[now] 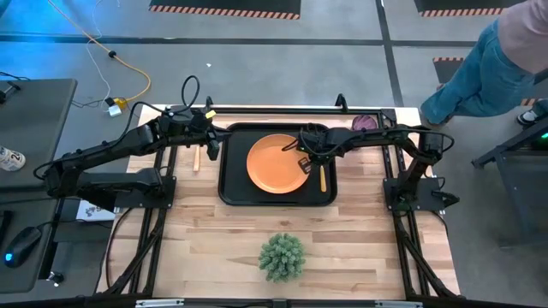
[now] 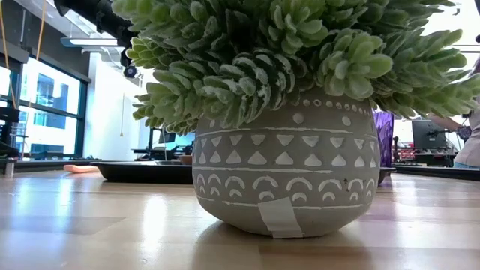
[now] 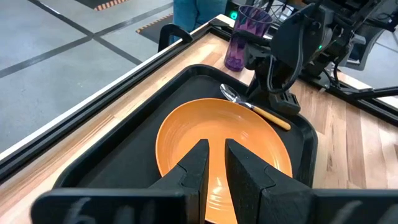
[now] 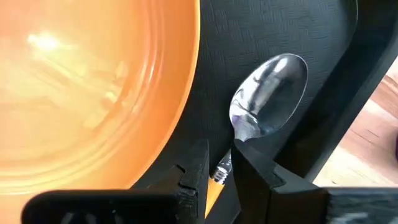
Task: Pick and place plate/cup/fork/spoon on tray
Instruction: Adjust the orange plate
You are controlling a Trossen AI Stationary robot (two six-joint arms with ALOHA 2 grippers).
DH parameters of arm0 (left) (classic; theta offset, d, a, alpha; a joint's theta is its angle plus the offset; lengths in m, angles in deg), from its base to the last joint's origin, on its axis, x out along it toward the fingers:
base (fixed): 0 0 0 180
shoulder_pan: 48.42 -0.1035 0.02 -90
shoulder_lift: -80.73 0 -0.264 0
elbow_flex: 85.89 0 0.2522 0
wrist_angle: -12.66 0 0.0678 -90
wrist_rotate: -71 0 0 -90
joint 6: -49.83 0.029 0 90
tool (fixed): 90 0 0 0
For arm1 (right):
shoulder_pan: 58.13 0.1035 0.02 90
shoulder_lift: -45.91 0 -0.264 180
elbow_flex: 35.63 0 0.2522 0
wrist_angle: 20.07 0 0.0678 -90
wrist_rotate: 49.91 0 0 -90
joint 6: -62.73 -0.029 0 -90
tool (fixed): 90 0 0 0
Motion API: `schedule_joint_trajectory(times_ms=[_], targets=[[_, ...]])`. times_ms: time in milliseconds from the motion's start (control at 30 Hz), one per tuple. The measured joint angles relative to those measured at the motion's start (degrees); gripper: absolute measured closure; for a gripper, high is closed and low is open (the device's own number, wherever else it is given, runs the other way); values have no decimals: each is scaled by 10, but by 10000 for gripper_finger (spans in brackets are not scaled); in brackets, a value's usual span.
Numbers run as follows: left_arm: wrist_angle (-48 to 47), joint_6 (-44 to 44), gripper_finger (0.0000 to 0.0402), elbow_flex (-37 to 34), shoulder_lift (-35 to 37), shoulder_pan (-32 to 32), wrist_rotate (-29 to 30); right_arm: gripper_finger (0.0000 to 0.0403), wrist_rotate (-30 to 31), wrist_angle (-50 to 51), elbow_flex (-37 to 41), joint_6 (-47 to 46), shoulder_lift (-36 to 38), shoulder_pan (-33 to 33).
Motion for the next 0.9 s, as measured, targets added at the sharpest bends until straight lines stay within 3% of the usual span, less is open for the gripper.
schedule_joint_trajectory(times_ms=[900], targets=[[0,-2,358,0,0,0,0,341,-30,-65,7,8,-31,16]])
